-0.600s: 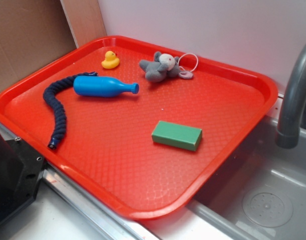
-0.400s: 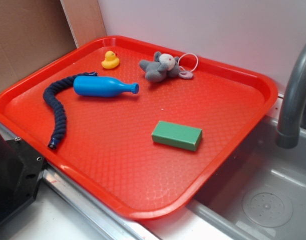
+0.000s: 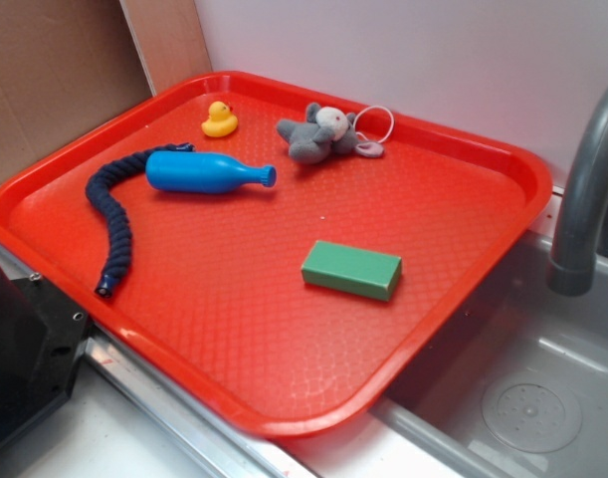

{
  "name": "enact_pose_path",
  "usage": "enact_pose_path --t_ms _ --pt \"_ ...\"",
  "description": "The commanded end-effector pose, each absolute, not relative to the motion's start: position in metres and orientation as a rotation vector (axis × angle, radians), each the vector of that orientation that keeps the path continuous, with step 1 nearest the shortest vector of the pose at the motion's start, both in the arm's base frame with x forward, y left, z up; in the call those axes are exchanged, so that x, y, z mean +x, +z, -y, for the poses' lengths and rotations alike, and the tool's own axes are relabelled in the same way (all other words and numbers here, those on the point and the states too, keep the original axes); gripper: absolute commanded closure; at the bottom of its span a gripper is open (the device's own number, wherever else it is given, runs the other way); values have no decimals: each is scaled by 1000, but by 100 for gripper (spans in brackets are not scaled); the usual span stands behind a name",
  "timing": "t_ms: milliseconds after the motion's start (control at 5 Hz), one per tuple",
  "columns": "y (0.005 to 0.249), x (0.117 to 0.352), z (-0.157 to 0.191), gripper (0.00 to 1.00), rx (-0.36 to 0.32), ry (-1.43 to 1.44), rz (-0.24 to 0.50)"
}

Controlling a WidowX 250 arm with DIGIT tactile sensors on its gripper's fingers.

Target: Grab the blue rope.

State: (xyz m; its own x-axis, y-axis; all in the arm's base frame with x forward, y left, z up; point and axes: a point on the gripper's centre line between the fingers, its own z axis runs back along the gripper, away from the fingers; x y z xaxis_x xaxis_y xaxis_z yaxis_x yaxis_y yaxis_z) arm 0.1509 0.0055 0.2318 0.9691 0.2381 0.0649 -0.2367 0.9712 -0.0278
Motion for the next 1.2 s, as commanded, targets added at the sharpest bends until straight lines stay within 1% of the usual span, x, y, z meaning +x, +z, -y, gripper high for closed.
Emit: enact_pose_path --t_ms 0,200,400,600,800,1000 --pt "236 203 -55 0 46 459 145" --pt "210 199 -100 0 102 656 66" --pt "184 175 -124 0 127 724 50" --pt "162 167 -132 0 173 727 43" --pt "125 174 -136 0 180 650 37" --pt "104 187 -136 0 189 622 29"
